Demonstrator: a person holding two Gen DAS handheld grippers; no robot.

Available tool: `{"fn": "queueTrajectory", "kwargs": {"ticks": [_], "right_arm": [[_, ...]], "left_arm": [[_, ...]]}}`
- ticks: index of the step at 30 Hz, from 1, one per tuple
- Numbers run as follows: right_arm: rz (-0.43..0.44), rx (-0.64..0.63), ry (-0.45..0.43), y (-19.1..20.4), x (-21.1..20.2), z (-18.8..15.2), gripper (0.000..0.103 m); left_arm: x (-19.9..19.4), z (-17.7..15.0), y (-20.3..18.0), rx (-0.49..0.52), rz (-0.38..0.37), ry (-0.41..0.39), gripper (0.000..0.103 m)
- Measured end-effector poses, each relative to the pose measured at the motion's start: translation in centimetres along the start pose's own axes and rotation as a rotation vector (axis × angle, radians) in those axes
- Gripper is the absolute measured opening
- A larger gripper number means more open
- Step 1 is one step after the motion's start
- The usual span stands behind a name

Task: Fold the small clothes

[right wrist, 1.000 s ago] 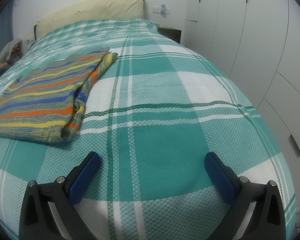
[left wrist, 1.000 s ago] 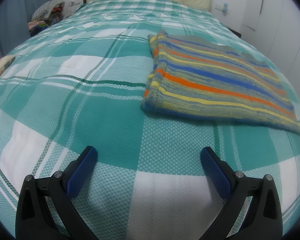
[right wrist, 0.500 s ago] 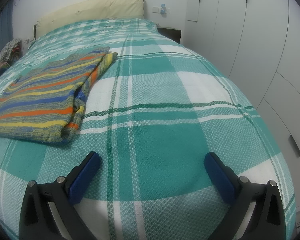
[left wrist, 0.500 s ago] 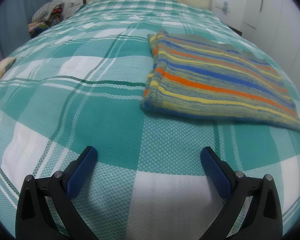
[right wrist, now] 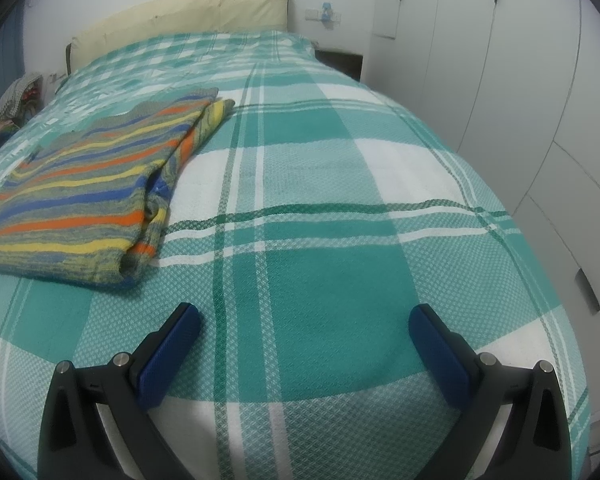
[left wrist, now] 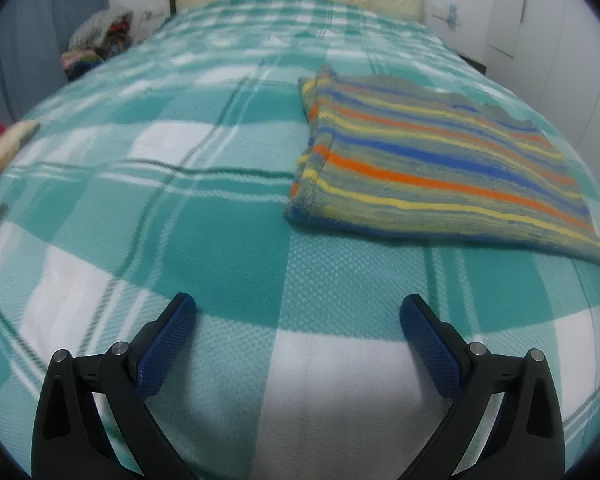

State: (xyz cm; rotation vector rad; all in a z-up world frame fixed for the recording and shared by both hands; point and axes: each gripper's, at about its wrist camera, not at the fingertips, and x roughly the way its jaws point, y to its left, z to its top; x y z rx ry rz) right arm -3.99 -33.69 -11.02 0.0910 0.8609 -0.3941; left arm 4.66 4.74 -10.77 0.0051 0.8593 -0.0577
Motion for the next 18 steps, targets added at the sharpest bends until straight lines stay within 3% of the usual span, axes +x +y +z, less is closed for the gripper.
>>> {"fn": "queueTrajectory", "kwargs": {"ticks": [5,8,12,15,18], "right_arm": [[0.046,0.056,0.171,-1.0,0.3,2.6,0.103],[0.258,0.153,0.176,-1.8,0.0,5.1,0.102],[0.483,0.207,0.206,-2.3,3.2,9.7,0.101],[0.647,0.231,0.245,-2.3,7.1,12.3,0.093],[0.730,0.238,0.290,-1.9,10.7,14.2,0.083]], "left_arm": [[-4.9,-0.8,-4.9,0.240,-0.145,-0.113,0.102],[-6.0,-0.5,-10.3,0.408,-0.273,-0.104,0.102],[-4.5,0.7,-18.4,0.566,-0.356,-0.080,0.102],[-1.8,1.2,-23.9,0.628,-0.390,-0.071,0.102],[1.5,1.7,-27.3,0.625,-0.391,-0.006,0.096]]}}
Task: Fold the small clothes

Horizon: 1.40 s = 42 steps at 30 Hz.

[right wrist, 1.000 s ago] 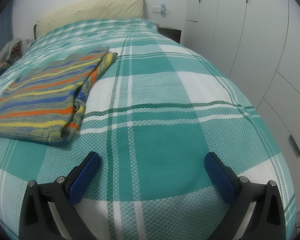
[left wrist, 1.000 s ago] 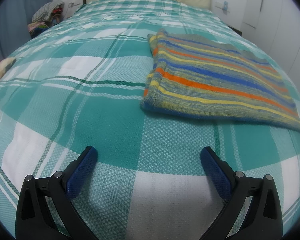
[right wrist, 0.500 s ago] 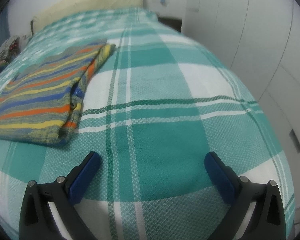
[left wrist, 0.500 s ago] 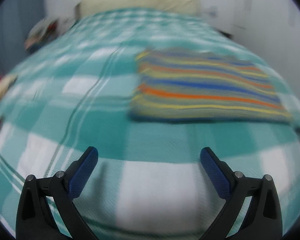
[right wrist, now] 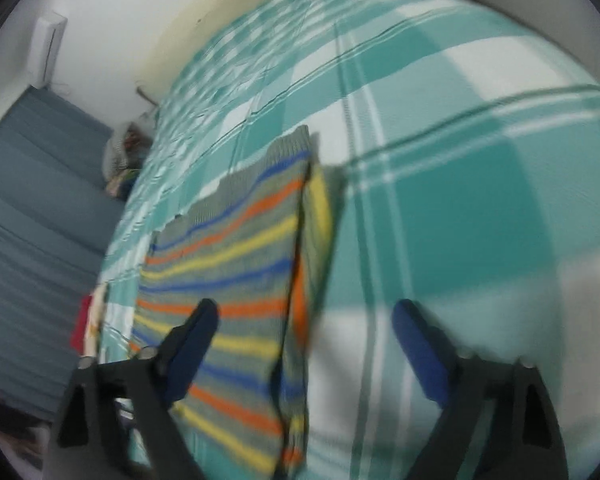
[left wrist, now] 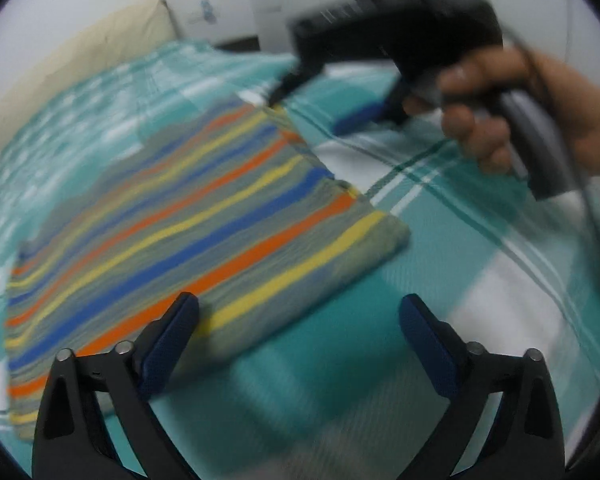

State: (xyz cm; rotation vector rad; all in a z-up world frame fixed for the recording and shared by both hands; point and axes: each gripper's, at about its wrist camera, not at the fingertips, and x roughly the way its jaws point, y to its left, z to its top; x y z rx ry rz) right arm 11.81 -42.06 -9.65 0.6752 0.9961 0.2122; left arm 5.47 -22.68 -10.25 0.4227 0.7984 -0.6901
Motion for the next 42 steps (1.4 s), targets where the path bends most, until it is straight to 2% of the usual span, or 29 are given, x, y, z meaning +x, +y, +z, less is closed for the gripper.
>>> {"fn": "queueTrajectory", "kwargs": {"ticks": [3,5,6,7,8,9,10,13,15,19,24,29,32,33,34,35,37,39,41,42], "right_arm": [[0.050,-0.018,0.040,-0.5,1.7,2.3,0.068],[0.104,-0.030,0.070,-0.6,2.7,3.4,0.060],[0.139,-0.031,0.080,-0.6,3.3,3.8,0.054],[0.167,-0.031,0.090,-0.5,4.0,3.9,0.046],[0.169,-0.033,0.105,-0.3,4.8,3.9,0.040],[0.143,-0.048,0.112,0.0,5.5,3.9,0.020],[0.097,-0.073,0.099,0.3,5.9,4.0,0.014],[0.041,-0.139,0.018,2.3,4.6,3.9,0.014],[-0.001,-0.254,-0.020,5.5,3.2,3.6,0.014],[0.027,-0.347,-0.011,12.0,3.5,3.3,0.014],[0.049,-0.461,0.076,21.9,9.8,2.8,0.014],[0.011,-0.522,0.156,28.5,19.0,1.0,0.014],[0.017,-0.514,0.198,30.5,23.4,-0.4,0.018],[0.028,-0.505,0.204,30.9,24.1,-0.7,0.020],[0.056,-0.491,0.212,31.0,24.6,-0.9,0.024],[0.105,-0.469,0.204,31.0,24.6,-1.3,0.025],[0.134,-0.461,0.142,31.2,23.3,-1.4,0.026],[0.152,-0.447,0.098,30.8,21.1,-1.6,0.028],[0.106,-0.476,0.079,29.9,17.8,-2.5,0.029],[0.088,-0.505,0.080,29.7,16.7,-3.2,0.029]], "left_arm": [[1.2,1.4,-0.5,-0.047,-0.032,-0.013,0.094],[1.5,2.1,-1.4,-0.012,-0.047,-0.024,0.085],[1.8,2.4,-2.0,0.011,-0.046,-0.030,0.069],[2.1,2.7,-2.2,0.016,-0.045,-0.029,0.046],[2.1,2.8,-2.2,0.005,-0.042,-0.030,0.028],[2.0,2.9,-1.9,-0.015,-0.023,-0.037,0.015],[1.4,2.9,-1.2,-0.052,-0.041,-0.053,0.013],[-1.4,2.4,1.9,-0.172,-0.072,-0.108,0.012],[-4.2,1.6,5.0,-0.271,-0.086,-0.143,0.012],[-8.6,-0.7,11.8,-0.433,-0.051,-0.150,0.012],[-11.7,-6.3,19.9,-0.579,0.037,-0.078,0.012],[-10.5,-10.5,23.5,-0.701,0.085,-0.023,0.012],[-10.6,-13.0,24.0,-0.685,0.198,-0.015,0.028],[-10.4,-13.0,24.5,-0.688,0.229,-0.017,0.042],[-10.6,-13.5,24.8,-0.726,0.246,-0.014,0.052],[-11.0,-13.6,25.3,-0.770,0.216,-0.019,0.054],[-11.6,-13.5,25.7,-0.800,0.149,-0.046,0.062],[-12.2,-13.1,25.5,-0.783,0.158,-0.063,0.071],[-12.4,-13.0,25.6,-0.774,0.167,-0.083,0.071],[-11.9,-13.0,25.7,-0.770,0.164,-0.073,0.060]]}}
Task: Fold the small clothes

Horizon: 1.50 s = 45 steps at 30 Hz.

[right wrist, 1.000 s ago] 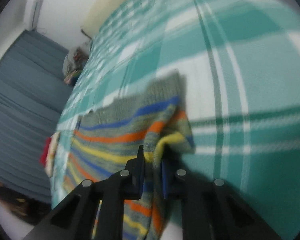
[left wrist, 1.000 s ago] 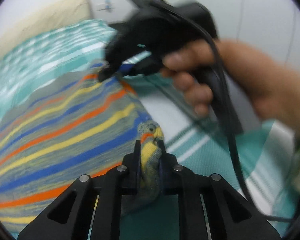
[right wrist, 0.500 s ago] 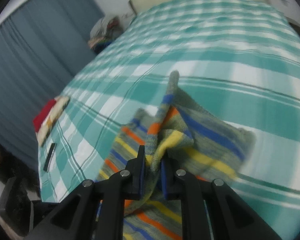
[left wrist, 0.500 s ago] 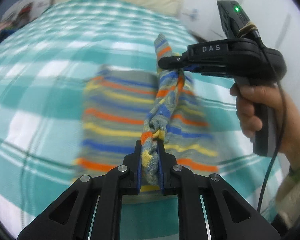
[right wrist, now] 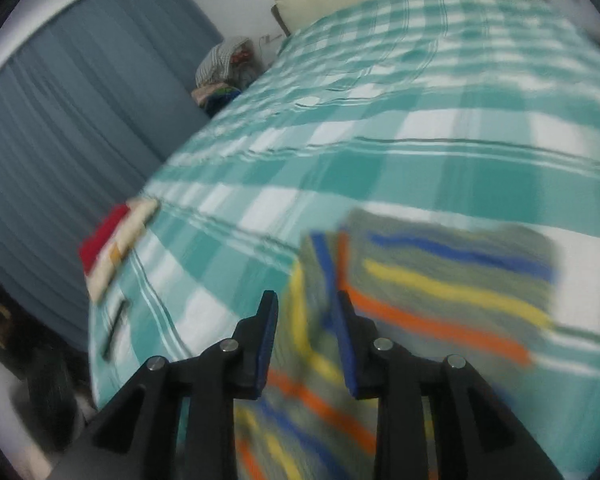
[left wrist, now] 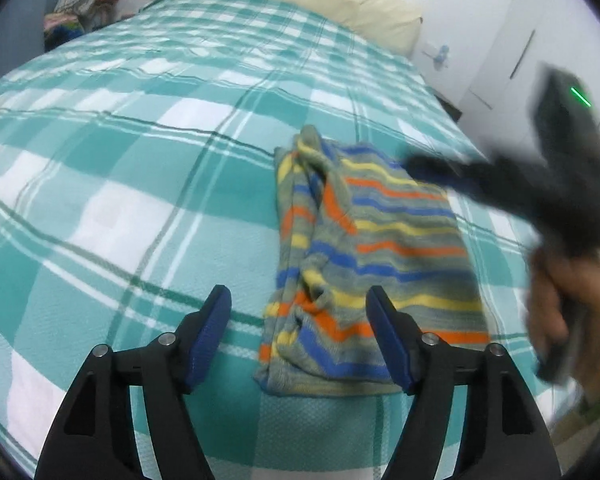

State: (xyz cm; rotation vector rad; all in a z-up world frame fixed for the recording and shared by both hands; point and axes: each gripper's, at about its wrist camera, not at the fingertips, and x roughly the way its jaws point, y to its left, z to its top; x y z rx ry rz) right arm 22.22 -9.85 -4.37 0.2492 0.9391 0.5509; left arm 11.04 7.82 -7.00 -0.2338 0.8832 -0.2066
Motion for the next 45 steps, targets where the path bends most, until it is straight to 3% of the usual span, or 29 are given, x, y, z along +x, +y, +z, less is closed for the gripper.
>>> {"fn": "queueTrajectory", "kwargs": {"ticks": [1,2,4,6,9,11,12,13,15,18,20,21,22,23,25,29,30,31,33,34,36,41,45], "right_arm": [[-0.022,-0.041,0.018,0.4,-1.2,-1.3,0.029],[-0.040,-0.081,0.046,0.8,-2.2,-3.1,0.029],[-0.030,-0.109,0.113,1.1,-2.7,-7.1,0.030],[-0.062,-0.106,0.242,0.6,-1.4,-11.9,0.030],[-0.077,-0.111,0.175,0.9,-3.5,-14.1,0.030],[-0.109,-0.087,0.121,1.5,-6.3,-14.2,0.030],[-0.116,-0.089,0.093,1.9,-7.8,-14.3,0.036],[-0.129,-0.102,0.074,2.4,-9.1,-14.6,0.047],[-0.189,-0.149,0.025,3.5,-11.3,-15.4,0.056],[-0.232,-0.207,-0.021,4.5,-12.2,-16.5,0.056],[-0.240,-0.210,-0.011,4.4,-11.5,-17.0,0.056],[-0.236,-0.210,0.000,4.3,-11.3,-17.1,0.056],[-0.234,-0.213,0.012,4.1,-11.1,-17.0,0.056],[-0.251,-0.221,0.015,4.0,-11.0,-17.1,0.056],[-0.285,-0.228,0.020,3.7,-11.1,-17.2,0.056],[-0.321,-0.202,0.026,2.7,-11.3,-17.3,0.056],[-0.326,-0.198,0.024,2.6,-11.3,-17.2,0.056],[-0.343,-0.198,0.022,2.7,-11.2,-17.2,0.056],[-0.386,-0.220,0.014,3.1,-11.1,-17.2,0.056],[-0.417,-0.238,0.006,3.4,-10.9,-17.2,0.056],[-0.460,-0.269,-0.005,4.0,-10.7,-17.3,0.056],[-0.567,-0.334,-0.028,5.0,-10.6,-17.6,0.057],[-0.644,-0.350,-0.043,5.1,-11.0,-17.9,0.074]], "left_arm": [[0.5,0.1,0.1,0.007,0.011,0.019,0.018],[1.6,-0.3,0.1,0.029,0.053,0.084,0.001],[2.7,-0.2,1.1,0.013,0.063,0.113,0.005],[2.5,-0.7,1.1,0.025,0.079,0.124,0.005],[0.5,-0.3,1.2,0.025,0.105,0.117,0.014],[-1.4,0.6,1.5,0.014,0.082,0.074,0.041],[-2.0,1.3,1.3,0.017,0.044,0.052,0.064],[-2.3,1.9,1.2,0.019,0.021,0.034,0.078],[-1.3,4.2,0.4,0.031,0.000,0.008,0.082],[3.1,6.6,-1.3,0.065,-0.017,0.102,0.082],[6.1,7.2,-1.4,0.061,0.023,0.155,0.068],[7.2,7.1,-1.0,0.046,0.066,0.178,0.028],[8.3,6.6,0.1,-0.008,0.093,0.221,0.005],[8.4,6.2,0.8,-0.052,0.091,0.225,0.006],[7.6,5.2,2.0,-0.072,0.185,0.194,0.003],[4.7,3.8,3.6,-0.092,0.142,0.188,0.004],[3.5,3.6,3.7,-0.093,0.132,0.178,0.016],[2.6,3.6,3.4,-0.082,0.121,0.168,0.038],[0.8,3.3,2.5,-0.047,0.095,0.131,0.066],[0.2,3.2,2.2,-0.032,0.090,0.115,0.071],[-0.3,2.7,1.1,0.013,0.081,0.104,0.072],[-0.5,0.8,-0.2,0.064,0.139,0.127,0.072],[-3.8,-1.4,-2.6,0.155,0.123,0.072,0.095]]}}
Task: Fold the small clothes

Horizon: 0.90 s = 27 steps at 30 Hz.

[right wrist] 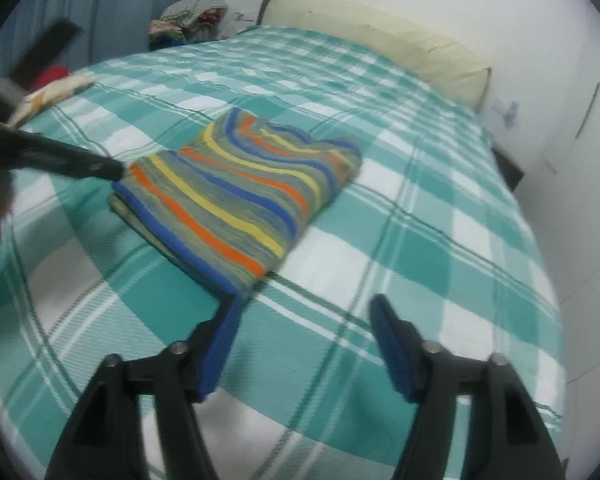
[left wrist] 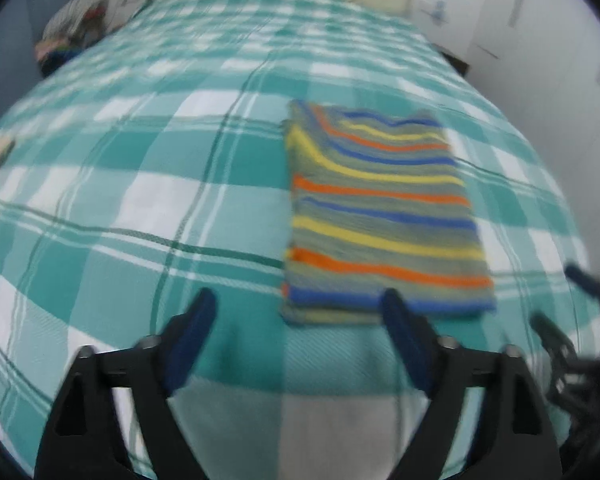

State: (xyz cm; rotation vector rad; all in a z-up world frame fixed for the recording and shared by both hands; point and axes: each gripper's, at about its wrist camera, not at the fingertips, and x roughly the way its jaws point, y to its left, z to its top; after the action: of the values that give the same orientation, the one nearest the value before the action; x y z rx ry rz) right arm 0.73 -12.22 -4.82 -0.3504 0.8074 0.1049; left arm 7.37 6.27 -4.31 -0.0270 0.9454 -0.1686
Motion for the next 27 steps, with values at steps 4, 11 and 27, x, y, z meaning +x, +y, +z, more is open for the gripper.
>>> {"fn": "queueTrajectory", "kwargs": {"ticks": [4,11,27], "right_arm": [[-0.034,0.005,0.003,-0.1,-0.2,-0.2,0.078],[-0.092,-0.002,-0.003,0.7,-0.5,-0.6,0.081],[-0.145,-0.027,0.044,0.7,0.9,-1.3,0.081]], "left_arm": [[-1.7,-1.6,-2.0,0.048,-0.001,-0.057,0.098],[0.3,-2.9,-1.7,-0.004,0.009,-0.068,0.098],[0.8,-3.1,-2.1,0.024,0.053,-0.084,0.098]]}}
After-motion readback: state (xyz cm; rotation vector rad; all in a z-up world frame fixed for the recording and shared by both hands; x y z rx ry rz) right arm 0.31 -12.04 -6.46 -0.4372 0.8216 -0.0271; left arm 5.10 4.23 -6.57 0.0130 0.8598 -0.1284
